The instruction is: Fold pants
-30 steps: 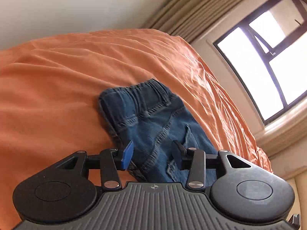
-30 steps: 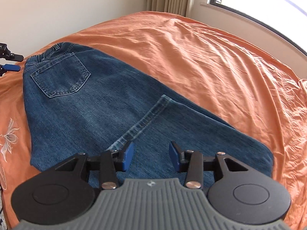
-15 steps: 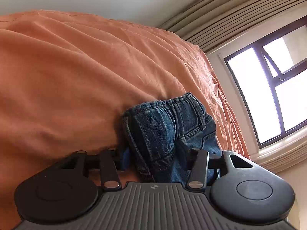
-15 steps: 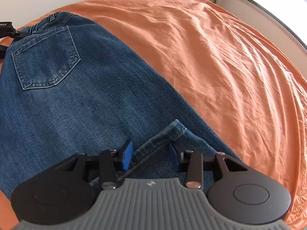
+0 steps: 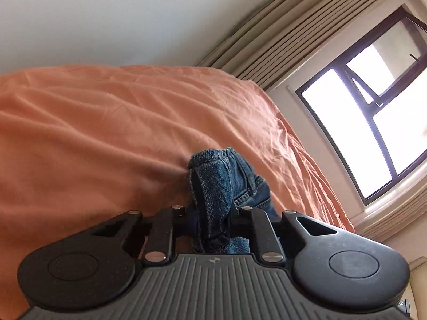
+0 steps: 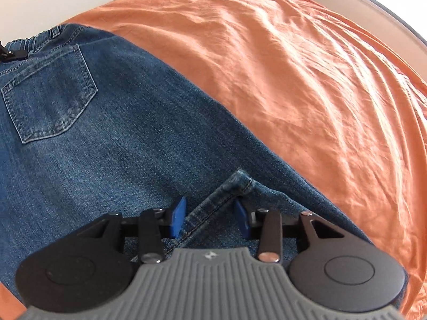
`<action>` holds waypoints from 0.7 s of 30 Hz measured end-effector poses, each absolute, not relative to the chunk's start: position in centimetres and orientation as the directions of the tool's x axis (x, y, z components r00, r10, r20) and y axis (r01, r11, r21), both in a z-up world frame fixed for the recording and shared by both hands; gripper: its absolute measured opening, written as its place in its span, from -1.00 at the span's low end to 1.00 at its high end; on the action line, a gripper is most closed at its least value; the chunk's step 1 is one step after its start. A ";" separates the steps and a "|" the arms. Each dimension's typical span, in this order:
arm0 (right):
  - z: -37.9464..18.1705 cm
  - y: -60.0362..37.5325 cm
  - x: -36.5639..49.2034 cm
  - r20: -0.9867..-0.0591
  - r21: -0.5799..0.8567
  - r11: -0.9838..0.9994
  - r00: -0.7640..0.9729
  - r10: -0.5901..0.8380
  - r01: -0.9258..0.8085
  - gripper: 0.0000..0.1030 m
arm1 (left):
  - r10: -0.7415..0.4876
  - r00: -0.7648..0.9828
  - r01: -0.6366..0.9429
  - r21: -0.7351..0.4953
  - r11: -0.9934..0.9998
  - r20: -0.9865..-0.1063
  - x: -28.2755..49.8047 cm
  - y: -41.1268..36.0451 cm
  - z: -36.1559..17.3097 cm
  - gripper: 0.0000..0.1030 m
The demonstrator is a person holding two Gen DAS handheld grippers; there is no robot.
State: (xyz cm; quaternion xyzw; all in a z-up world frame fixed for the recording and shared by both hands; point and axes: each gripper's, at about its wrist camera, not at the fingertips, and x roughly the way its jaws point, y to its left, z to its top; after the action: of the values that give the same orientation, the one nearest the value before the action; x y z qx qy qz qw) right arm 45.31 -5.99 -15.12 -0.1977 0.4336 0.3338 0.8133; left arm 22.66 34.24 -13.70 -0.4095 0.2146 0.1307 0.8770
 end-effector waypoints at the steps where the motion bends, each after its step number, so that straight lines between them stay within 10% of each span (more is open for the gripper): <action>1: -14.4 -6.6 44.9 -0.826 -0.025 0.709 0.414 0.382 -0.705 -0.31 | 0.057 0.882 -0.387 -0.651 0.653 -0.468 22.6 33.5 -12.4 -0.64; 13: -8.9 -17.2 39.3 -0.752 0.079 0.784 0.480 0.452 -0.615 -0.31 | 0.006 0.932 -0.111 -0.270 0.956 -0.361 24.6 13.1 1.6 -0.65; 21: -11.3 -23.4 35.9 -0.743 0.174 0.817 0.470 0.476 -0.550 -0.31 | -0.055 0.884 0.074 0.023 0.997 -0.464 28.3 -3.0 -1.8 -0.65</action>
State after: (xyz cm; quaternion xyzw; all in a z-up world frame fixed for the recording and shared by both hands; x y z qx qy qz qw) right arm 35.89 -23.45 -11.30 -0.0446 0.4186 0.2995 0.8562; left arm 28.26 -3.01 -1.82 0.0198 0.2387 -0.0332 0.9703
